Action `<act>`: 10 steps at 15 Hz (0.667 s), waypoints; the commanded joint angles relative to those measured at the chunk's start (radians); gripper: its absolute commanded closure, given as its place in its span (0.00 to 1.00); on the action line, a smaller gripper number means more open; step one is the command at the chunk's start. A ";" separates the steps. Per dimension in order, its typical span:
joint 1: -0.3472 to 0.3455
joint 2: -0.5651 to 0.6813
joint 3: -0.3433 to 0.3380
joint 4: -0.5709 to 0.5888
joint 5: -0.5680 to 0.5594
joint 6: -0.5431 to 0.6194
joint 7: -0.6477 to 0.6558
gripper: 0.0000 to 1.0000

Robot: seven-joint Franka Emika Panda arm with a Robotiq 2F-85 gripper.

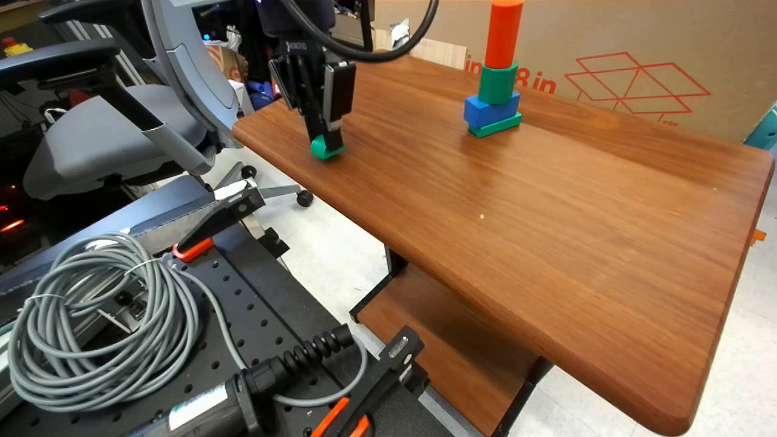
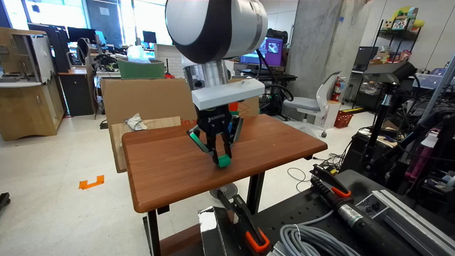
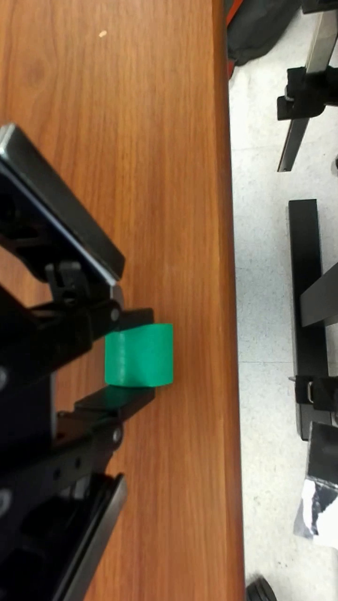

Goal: Pick up the green object and put on the table

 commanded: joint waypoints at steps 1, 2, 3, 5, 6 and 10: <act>0.038 0.046 -0.043 0.022 -0.041 0.027 0.018 0.91; 0.041 0.042 -0.046 0.026 -0.043 0.016 0.012 0.41; 0.042 0.031 -0.045 0.020 -0.036 0.017 0.009 0.40; 0.029 -0.010 -0.029 0.003 0.004 0.006 -0.020 0.27; 0.023 -0.035 -0.023 -0.005 0.020 0.004 -0.026 0.20; -0.060 -0.220 0.029 -0.042 0.220 -0.052 -0.190 0.00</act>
